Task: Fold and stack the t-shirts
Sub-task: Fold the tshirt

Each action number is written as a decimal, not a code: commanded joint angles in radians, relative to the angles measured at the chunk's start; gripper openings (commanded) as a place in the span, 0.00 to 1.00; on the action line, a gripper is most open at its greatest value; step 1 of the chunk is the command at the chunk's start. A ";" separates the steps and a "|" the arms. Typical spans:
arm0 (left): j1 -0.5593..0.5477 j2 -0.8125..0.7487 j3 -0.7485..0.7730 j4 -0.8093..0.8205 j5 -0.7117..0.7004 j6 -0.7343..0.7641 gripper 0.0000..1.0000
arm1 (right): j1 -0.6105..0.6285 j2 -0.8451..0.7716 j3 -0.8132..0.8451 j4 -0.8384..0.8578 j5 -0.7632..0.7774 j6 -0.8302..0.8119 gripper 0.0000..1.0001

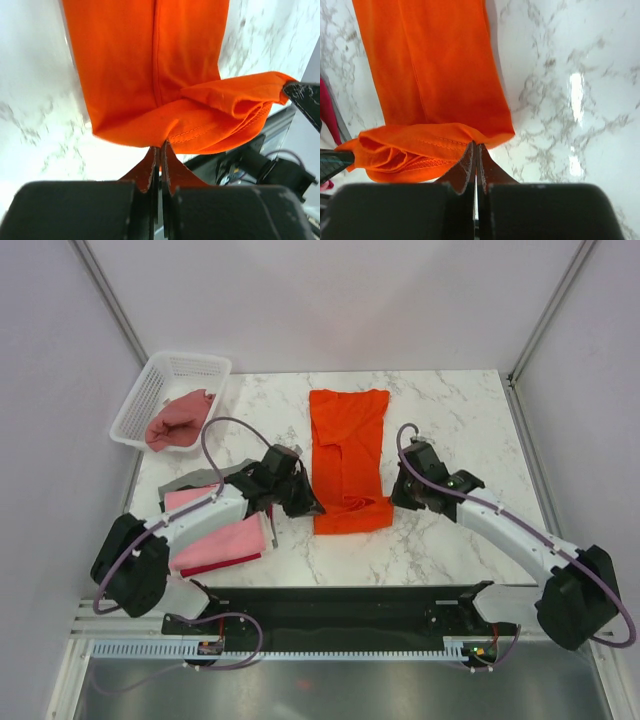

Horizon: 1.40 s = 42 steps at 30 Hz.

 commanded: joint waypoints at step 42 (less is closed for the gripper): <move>0.378 0.616 0.713 -0.047 0.193 0.189 0.98 | -0.318 0.607 0.486 0.289 -0.177 -0.224 0.79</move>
